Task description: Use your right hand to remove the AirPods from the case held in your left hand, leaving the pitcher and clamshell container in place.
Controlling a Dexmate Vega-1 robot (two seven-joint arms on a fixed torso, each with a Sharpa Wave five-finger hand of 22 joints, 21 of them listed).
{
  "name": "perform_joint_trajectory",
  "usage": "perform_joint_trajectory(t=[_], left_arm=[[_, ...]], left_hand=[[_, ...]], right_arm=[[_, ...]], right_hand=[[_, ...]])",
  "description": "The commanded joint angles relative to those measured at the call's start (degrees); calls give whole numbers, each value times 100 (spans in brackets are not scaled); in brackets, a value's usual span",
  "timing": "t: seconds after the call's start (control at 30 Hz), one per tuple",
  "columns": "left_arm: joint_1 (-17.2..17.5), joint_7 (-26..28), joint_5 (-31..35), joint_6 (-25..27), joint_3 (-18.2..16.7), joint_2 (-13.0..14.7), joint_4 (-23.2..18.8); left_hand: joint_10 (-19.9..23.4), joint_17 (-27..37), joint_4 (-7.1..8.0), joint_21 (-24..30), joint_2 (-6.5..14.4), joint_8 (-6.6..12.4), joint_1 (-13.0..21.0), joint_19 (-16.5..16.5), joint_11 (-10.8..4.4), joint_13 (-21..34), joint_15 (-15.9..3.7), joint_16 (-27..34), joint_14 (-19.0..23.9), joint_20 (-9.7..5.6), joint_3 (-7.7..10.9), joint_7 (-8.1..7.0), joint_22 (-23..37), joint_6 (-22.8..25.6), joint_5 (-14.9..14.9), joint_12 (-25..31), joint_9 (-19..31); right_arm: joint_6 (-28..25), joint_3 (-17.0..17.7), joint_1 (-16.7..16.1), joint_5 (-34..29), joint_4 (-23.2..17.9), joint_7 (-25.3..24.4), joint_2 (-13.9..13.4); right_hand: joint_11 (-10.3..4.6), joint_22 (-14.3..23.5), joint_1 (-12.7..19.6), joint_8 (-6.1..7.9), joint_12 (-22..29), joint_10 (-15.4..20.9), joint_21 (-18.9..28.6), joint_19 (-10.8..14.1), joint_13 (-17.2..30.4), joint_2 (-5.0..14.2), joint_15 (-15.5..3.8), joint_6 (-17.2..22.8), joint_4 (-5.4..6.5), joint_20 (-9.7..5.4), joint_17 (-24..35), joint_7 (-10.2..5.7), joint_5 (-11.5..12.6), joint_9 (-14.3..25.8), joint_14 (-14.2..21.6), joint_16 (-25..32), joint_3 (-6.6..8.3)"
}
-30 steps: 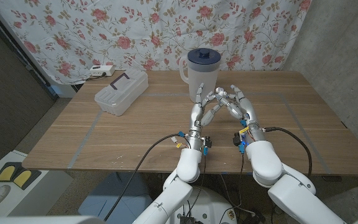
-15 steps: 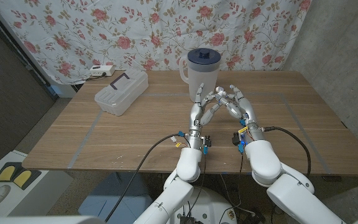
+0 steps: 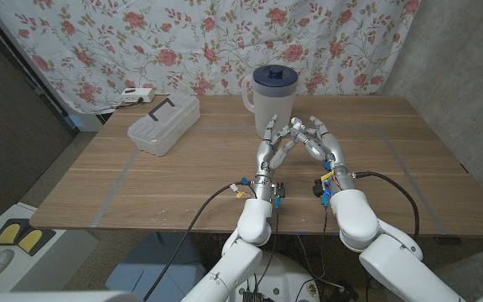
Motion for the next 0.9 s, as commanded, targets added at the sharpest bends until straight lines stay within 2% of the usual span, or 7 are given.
perform_joint_trajectory(t=[0.03, 0.27, 0.47, 0.53, 0.63, 0.9], left_arm=[[-19, 29, -63, 22, 26, 8, 20], [-18, 59, -62, 17, 35, -7, 29], [-32, 33, -116, -54, 29, -13, 65], [-12, 75, -125, -60, 11, -35, 59], [-1, 8, -251, -49, 5, -27, 24], [35, -37, -364, -178, -26, -46, 2]], left_hand=[[349, 44, 22, 3, 259, 3, 271, 10, -386, 810, -242, 33, 254, 11, -35, -35, 10, -11, 22, 576, 21], [330, 85, 30, 0, 254, -52, 286, 2, -390, 844, -228, 35, 206, 26, -73, -45, 13, -81, 19, 612, 22], [312, 118, 40, 2, 255, -93, 293, 3, -393, 871, -217, 46, 187, 31, -103, -51, 15, -138, 17, 639, 23], [306, 128, 41, 2, 251, -105, 296, 4, -394, 881, -213, 50, 183, 33, -114, -59, 16, -153, 16, 648, 23], [303, 136, 41, 3, 251, -110, 301, 5, -394, 887, -216, 50, 174, 31, -121, -57, 16, -154, 17, 655, 23], [293, 160, 37, 4, 254, -126, 326, 5, -397, 910, -218, 59, 164, 22, -138, -107, 18, -161, 21, 679, 23]], right_arm=[[216, 68, -46, 147, 99, 82, -2], [437, 130, -105, 284, 177, 159, -20], [517, 165, -149, 331, 229, 111, 13], [509, 173, -157, 341, 243, 90, 24], [503, 180, -167, 354, 264, 68, 40], [477, 199, -194, 337, 299, -34, 88]], right_hand=[[-62, 18, -343, -8, -43, 211, 14, 10, -80, -104, 59, -20, 143, 158, 44, 94, -78, 16, -21, -44, -133], [268, 22, -1094, -13, -114, 67, 3, -34, -218, -279, 283, -72, 447, 359, 87, 214, -375, 17, -79, -117, -446], [385, 24, -1467, -12, -161, -39, 5, -39, -282, -339, 357, -112, 601, 422, 108, 241, -588, 21, -120, -156, -593], [433, 25, -1640, -13, -223, -190, 3, -47, -312, -352, 389, -141, 673, 438, 120, 245, -690, 23, -158, -181, -655], [521, 25, -1759, -9, -300, -354, 3, -53, -343, -355, 423, -161, 715, 439, 129, 238, -765, 23, -188, -198, -693], [576, 25, -1812, -4, -395, -521, -2, -72, -383, -336, 443, -204, 717, 449, 133, 235, -820, 23, -266, -227, -700]])
